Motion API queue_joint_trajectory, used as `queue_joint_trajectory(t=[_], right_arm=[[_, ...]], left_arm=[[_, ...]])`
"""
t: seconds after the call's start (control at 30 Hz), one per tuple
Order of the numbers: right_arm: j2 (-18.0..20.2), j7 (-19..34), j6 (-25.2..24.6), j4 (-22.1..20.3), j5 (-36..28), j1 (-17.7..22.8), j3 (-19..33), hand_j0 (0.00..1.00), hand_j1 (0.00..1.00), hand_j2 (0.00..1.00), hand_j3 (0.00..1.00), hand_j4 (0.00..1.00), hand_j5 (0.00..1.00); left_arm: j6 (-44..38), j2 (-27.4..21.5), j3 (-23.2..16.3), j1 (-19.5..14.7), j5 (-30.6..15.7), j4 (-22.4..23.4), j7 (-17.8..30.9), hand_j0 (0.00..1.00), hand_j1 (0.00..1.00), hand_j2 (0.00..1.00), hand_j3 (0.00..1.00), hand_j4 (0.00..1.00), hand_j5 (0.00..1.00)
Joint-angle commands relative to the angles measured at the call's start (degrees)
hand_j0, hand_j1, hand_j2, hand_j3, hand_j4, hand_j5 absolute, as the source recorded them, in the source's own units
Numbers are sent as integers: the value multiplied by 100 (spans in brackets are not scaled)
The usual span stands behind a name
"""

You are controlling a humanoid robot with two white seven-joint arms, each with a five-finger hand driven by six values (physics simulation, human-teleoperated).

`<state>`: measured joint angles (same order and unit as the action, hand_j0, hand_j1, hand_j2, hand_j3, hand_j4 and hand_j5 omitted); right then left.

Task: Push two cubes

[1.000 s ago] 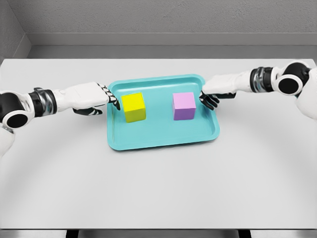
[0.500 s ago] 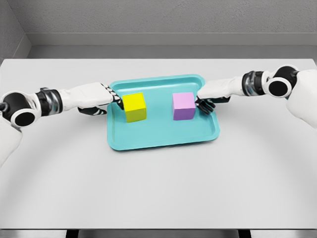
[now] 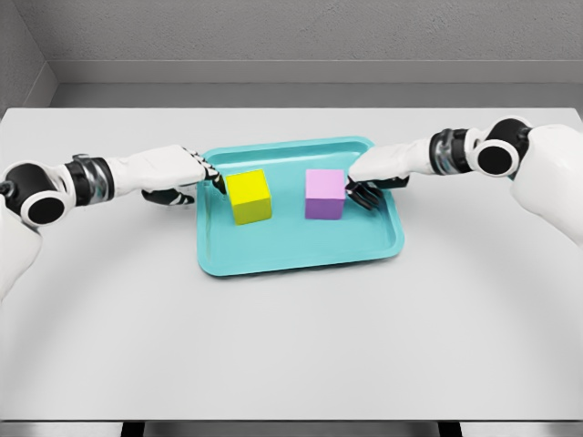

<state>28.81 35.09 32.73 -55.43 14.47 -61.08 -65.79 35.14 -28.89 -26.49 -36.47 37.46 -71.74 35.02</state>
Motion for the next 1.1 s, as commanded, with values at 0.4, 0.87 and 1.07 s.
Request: queue_joint_trajectory(t=[0.4, 0.87, 1.07], right_arm=[[-121, -9, -30, 6, 3, -18, -39, 9, 9, 9, 9, 9, 9], [-191, -9, -91, 331, 3, -88, -47, 9, 9, 9, 9, 9, 9], [-499, -9, -91, 912, 3, -158, -47, 9, 9, 9, 9, 9, 9]], left_arm=[[-14, 270, -6, -26, -20, 99, -2, 66, 66, 66, 66, 66, 66], [-14, 323, -138, -105, -11, 108, -2, 66, 66, 66, 66, 66, 66], [-14, 393, -146, -167, -11, 248, -2, 66, 66, 66, 66, 66, 66]])
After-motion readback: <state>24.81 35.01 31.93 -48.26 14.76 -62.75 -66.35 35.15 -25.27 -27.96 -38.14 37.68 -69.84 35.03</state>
